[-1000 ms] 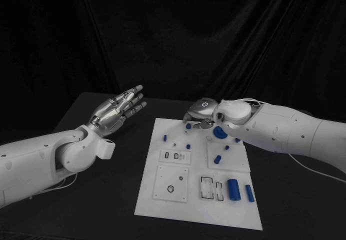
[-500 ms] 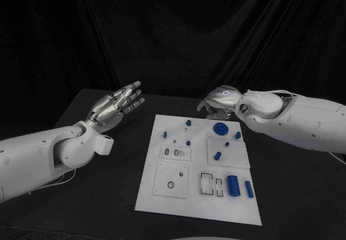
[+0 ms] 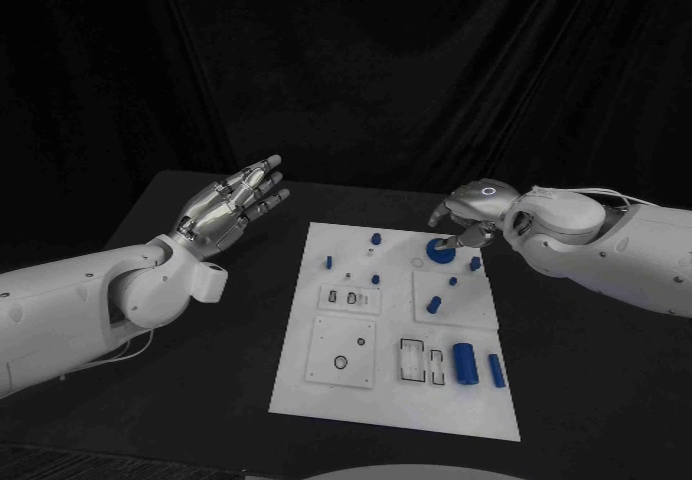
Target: Assemble the parts on the task board
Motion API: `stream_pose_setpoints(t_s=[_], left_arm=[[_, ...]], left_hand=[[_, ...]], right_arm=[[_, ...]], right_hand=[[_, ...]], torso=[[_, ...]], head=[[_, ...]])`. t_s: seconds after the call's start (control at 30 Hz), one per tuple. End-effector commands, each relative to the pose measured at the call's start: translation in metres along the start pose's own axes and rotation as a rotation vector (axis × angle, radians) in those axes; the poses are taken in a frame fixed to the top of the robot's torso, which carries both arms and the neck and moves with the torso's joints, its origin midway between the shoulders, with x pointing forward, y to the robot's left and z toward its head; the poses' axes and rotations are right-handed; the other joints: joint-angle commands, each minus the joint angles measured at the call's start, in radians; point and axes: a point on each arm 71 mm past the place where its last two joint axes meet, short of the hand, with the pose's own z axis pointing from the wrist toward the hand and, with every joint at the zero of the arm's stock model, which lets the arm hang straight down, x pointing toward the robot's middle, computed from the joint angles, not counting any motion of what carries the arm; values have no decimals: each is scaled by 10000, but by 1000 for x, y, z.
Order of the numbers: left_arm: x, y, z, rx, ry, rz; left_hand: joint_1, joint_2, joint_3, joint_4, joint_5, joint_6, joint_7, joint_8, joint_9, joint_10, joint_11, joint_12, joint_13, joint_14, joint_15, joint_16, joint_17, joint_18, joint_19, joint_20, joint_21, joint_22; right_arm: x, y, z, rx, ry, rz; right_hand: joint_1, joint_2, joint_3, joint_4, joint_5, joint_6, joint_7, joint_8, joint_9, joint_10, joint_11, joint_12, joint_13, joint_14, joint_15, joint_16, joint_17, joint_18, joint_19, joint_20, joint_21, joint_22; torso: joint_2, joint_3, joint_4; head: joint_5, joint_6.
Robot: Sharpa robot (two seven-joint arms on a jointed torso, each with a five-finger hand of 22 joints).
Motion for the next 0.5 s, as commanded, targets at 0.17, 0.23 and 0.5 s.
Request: stream_pose_setpoints(t_s=[0.17,0.23,0.5], left_arm=[[1,-2,-3,422,84,-138],[1,-2,-3,416,80,-139],[4,-2,-5,405,147,-218]], left_hand=[[98,-3,69,14,54,42,23,48,15,-15,22,-24,-16,13,-40,-37,-13,98,-8,-42,-34,-10],[99,-7,68,14,53,39,20,48,15,-16,19,-25,-17,13,-41,-37,-13,98,-8,-43,-34,-10],[104,-10,71,12,57,49,19,51,17,-14,23,-24,-16,13,-60,-37,-13,97,-8,-45,-34,-10]], right_arm=[[19,-7,-4,916,731,622],[21,-7,-4,942,782,642],[30,-8,-3,959,870,681]], right_hand=[[-86,-48,-3,106,175,24,-7,-58,-80,1061,32,23,2627,774,-20,-190,1047,-214,465,-9,469,1747],[-80,-55,1,104,237,20,3,-62,-84,1061,31,23,2627,782,-33,-180,1066,-217,474,-20,485,1765],[652,-145,303,-489,2000,37,28,-52,-58,1061,41,23,2627,764,-79,-253,972,-165,340,-74,335,1669]], torso=[[36,35,-79],[34,45,-76],[16,18,-80]], head=[[40,-8],[26,-15],[19,-39]])
